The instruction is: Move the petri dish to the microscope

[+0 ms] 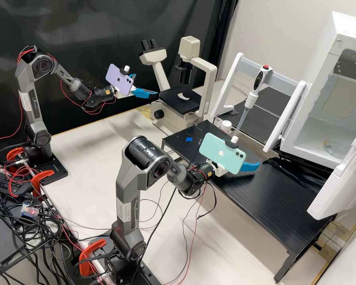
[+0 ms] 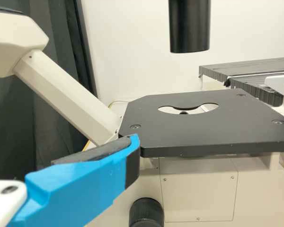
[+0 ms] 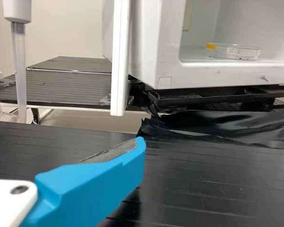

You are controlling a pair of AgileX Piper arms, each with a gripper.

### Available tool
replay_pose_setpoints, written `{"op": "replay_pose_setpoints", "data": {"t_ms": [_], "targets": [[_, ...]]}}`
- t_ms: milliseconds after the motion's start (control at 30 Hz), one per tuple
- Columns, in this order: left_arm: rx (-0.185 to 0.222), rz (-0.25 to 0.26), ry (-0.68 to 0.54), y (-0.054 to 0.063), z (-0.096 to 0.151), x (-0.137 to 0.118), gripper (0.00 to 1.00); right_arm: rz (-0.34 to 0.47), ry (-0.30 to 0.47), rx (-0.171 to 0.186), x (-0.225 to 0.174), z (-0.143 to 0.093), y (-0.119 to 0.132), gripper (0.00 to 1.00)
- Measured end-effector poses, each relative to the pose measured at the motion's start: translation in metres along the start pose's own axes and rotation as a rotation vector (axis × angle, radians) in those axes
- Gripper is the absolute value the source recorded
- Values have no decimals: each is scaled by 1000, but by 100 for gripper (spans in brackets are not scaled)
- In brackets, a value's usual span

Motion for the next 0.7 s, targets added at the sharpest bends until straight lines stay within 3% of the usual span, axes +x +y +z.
{"op": "replay_pose_setpoints", "data": {"t_ms": [333, 433, 567, 700], "targets": [[0, 0, 0, 0, 0, 0, 100, 7, -8, -4, 0, 3, 3, 100], [0, 0, 0, 0, 0, 0, 100, 26, -37, -17, -2, 15, 12, 100], [0, 0, 0, 0, 0, 0, 100, 67, -76, 18, -5, 30, 25, 100], [0, 0, 0, 0, 0, 0, 100, 113, -98, 12, -8, 44, 46, 100]]}}
